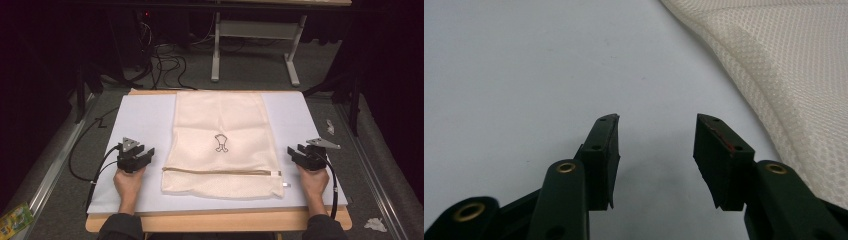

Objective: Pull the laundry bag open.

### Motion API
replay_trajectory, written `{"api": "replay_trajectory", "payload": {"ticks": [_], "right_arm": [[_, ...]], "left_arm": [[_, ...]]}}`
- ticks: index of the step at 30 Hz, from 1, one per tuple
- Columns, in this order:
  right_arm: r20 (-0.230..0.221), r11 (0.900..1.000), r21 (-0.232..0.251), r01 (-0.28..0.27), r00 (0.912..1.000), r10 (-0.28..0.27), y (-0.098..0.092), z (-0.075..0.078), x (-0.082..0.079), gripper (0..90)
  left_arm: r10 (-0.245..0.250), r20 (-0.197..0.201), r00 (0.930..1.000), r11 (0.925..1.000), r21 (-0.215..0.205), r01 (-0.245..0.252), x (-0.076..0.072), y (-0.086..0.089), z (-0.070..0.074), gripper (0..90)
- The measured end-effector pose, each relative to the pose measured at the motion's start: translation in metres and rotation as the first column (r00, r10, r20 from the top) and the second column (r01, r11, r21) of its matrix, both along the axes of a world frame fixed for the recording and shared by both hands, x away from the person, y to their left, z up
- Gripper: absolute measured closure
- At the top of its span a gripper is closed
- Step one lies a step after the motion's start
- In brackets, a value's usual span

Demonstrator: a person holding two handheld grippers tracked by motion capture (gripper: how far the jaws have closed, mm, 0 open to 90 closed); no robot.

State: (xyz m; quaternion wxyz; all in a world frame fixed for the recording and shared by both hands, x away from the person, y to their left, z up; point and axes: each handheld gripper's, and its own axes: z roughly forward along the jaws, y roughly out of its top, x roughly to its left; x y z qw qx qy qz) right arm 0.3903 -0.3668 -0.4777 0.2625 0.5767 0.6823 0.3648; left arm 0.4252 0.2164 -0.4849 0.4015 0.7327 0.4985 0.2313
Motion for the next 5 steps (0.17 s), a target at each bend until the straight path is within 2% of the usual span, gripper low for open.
{"api": "replay_trajectory", "payload": {"ticks": [5], "right_arm": [[0.003, 1.000, 0.015, 0.006, 1.0000, -0.006, -0.0010, 0.0002, -0.0007, 50.5]], "left_arm": [[0.003, 0.000, 1.0000, 1.0000, 0.002, -0.003, 0.0001, -0.0001, -0.0001, 51.9]]}}
